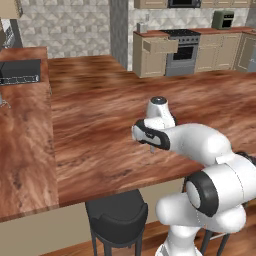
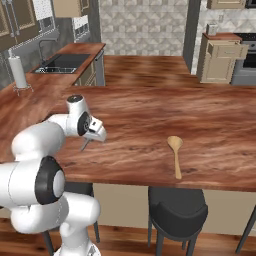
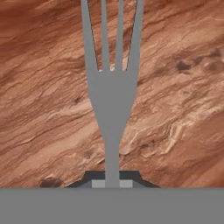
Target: Pick up the metallic utensils from the counter and place them in the open drawer. Make sure not to pick up any wooden utensils.
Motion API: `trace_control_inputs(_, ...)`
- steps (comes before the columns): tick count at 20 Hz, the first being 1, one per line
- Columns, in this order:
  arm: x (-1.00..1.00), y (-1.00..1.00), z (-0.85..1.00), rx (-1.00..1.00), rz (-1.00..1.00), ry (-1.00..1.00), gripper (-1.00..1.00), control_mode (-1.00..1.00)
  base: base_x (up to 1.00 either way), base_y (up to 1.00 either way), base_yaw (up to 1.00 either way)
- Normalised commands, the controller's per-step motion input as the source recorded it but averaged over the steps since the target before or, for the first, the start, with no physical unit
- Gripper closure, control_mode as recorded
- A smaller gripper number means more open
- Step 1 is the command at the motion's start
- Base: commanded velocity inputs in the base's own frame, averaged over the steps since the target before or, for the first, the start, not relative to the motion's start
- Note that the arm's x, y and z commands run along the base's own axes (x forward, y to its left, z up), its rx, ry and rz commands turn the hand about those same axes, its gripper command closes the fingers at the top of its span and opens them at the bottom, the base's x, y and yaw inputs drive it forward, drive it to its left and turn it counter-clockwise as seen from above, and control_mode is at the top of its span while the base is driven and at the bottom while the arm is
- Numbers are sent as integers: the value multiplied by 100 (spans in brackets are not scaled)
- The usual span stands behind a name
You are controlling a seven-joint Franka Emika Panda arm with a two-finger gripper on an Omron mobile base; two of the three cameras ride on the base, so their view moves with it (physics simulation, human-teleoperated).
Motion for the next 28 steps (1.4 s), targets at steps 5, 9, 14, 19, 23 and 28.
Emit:
trace_control_inputs(5, -51, -1, 100, -10, 0, 16, 100, -100, 0, 0, 0)
trace_control_inputs(9, -96, -4, 100, -8, 4, 13, 100, -100, 0, 0, 0)
trace_control_inputs(14, -100, -5, 71, 1, 8, 0, 100, -100, 0, 0, 0)
trace_control_inputs(19, -87, -20, 29, 14, 11, -15, 100, -100, 0, 0, 0)
trace_control_inputs(23, 0, 0, 0, 0, 0, -1, 100, -100, 0, 0, 0)
trace_control_inputs(28, -2, -1, 0, 0, 0, 0, 100, -100, 0, 0, 0)
